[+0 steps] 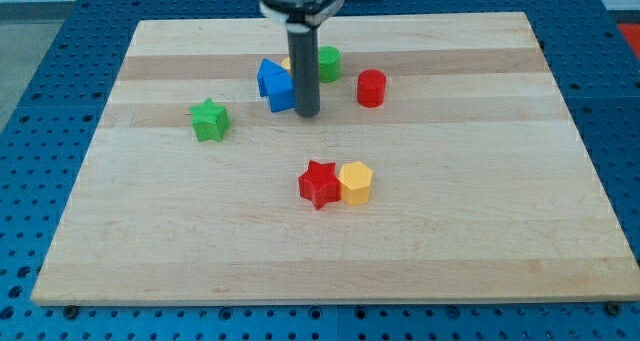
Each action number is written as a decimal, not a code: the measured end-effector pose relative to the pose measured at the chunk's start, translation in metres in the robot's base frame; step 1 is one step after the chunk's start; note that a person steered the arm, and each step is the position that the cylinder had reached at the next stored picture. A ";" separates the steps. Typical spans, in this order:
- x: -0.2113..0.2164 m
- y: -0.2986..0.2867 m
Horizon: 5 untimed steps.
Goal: Push the red circle into the hexagon
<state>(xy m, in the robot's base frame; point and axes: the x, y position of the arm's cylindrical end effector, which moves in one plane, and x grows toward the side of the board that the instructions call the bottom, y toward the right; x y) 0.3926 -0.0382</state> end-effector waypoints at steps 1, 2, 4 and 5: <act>-0.018 0.006; -0.043 0.037; -0.015 0.110; -0.023 0.111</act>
<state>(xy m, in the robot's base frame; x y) 0.3696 0.0729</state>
